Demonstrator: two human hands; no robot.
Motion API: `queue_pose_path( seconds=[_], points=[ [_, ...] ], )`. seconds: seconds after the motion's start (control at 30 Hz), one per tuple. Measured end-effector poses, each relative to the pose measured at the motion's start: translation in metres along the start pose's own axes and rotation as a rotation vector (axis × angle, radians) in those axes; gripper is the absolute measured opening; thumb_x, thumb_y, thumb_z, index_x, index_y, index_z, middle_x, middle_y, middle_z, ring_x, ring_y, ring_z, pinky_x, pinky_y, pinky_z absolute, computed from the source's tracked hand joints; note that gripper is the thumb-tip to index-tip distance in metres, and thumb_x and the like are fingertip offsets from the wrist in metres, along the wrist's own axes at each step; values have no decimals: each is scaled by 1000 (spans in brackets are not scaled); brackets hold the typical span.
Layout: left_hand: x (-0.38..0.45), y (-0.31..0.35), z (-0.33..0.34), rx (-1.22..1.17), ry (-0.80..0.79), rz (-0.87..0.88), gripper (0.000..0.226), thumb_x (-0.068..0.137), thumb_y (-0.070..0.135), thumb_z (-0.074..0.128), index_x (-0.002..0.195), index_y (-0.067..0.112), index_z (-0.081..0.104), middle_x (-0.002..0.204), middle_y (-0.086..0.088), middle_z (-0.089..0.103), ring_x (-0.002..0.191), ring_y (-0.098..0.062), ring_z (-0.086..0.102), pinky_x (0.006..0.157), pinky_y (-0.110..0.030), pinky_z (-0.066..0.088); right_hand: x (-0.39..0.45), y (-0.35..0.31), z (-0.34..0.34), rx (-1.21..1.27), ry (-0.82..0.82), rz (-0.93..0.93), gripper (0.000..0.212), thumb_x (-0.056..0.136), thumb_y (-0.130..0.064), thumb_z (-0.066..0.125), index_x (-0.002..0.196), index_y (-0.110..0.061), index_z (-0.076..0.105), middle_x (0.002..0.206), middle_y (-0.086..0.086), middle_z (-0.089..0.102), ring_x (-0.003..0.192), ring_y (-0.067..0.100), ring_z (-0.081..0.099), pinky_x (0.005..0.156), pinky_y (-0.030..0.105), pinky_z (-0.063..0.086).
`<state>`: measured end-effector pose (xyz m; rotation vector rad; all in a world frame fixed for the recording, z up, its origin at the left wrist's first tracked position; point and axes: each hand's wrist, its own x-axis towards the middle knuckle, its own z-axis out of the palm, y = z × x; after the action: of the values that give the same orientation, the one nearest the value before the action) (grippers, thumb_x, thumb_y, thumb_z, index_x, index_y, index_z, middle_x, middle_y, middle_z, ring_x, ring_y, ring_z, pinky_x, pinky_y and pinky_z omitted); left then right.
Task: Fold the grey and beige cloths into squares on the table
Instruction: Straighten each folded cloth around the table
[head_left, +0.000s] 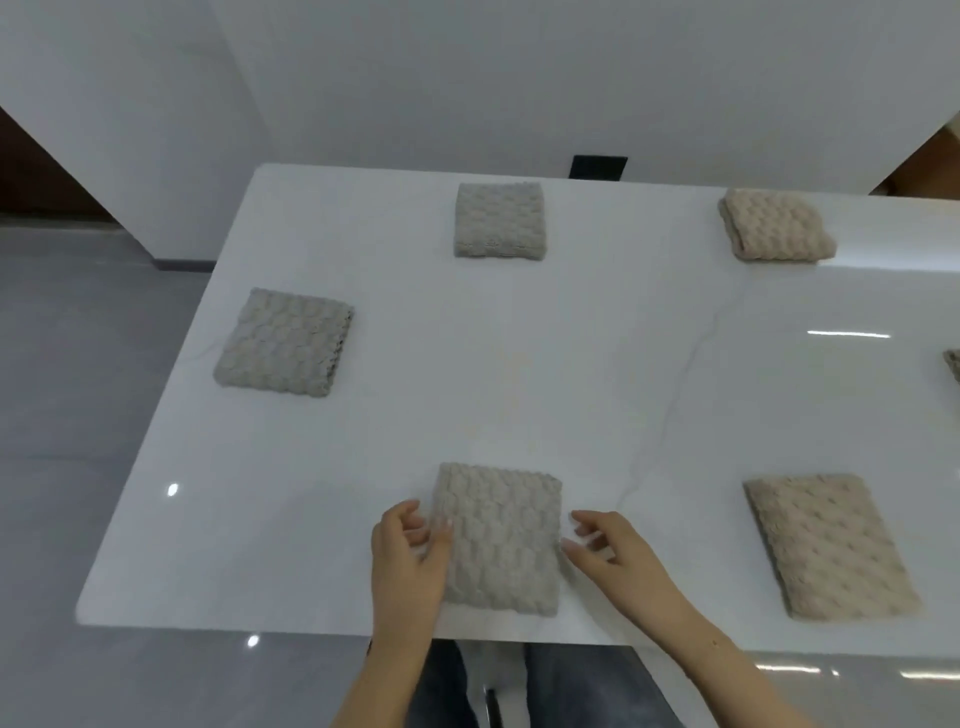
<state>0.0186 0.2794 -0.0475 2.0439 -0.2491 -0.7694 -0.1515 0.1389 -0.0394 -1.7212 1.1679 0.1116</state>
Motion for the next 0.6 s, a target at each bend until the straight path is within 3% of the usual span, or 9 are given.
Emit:
queue_pose_path(
  seconds=[0.1, 0.2, 0.43, 0.6],
  points=[
    [-9, -1, -1, -39, -81, -122, 21, 91, 28, 61, 109, 25, 51, 111, 4, 57, 100, -9, 56, 78, -16, 43, -10, -9, 9, 51, -52, 102, 25, 87, -31, 65, 109, -28, 53, 102, -5, 55, 88, 5, 54, 69, 9, 40],
    [-7, -2, -3, 1, -109, -158, 18, 91, 26, 62, 106, 23, 54, 108, 2, 61, 96, -9, 57, 73, -12, 42, -8, -16, 19, 127, -1, 124, 16, 83, -27, 68, 95, -30, 57, 94, -1, 58, 82, 12, 55, 67, 13, 41],
    [12, 13, 0, 43, -101, -153, 25, 88, 28, 66, 109, 22, 53, 94, 5, 60, 83, -3, 56, 63, -10, 39, 20, -22, 9, 401, 136, 260, 18, 86, -22, 67, 92, -6, 63, 85, 1, 62, 77, 12, 55, 66, 18, 42],
    [34, 22, 5, 56, -86, -103, 23, 87, 26, 67, 106, 20, 56, 94, 4, 61, 88, -11, 57, 72, -15, 42, 33, -26, 5, 433, 149, 217, 16, 85, -19, 69, 97, -11, 62, 79, -1, 58, 71, 10, 54, 64, 15, 42]
  ],
)
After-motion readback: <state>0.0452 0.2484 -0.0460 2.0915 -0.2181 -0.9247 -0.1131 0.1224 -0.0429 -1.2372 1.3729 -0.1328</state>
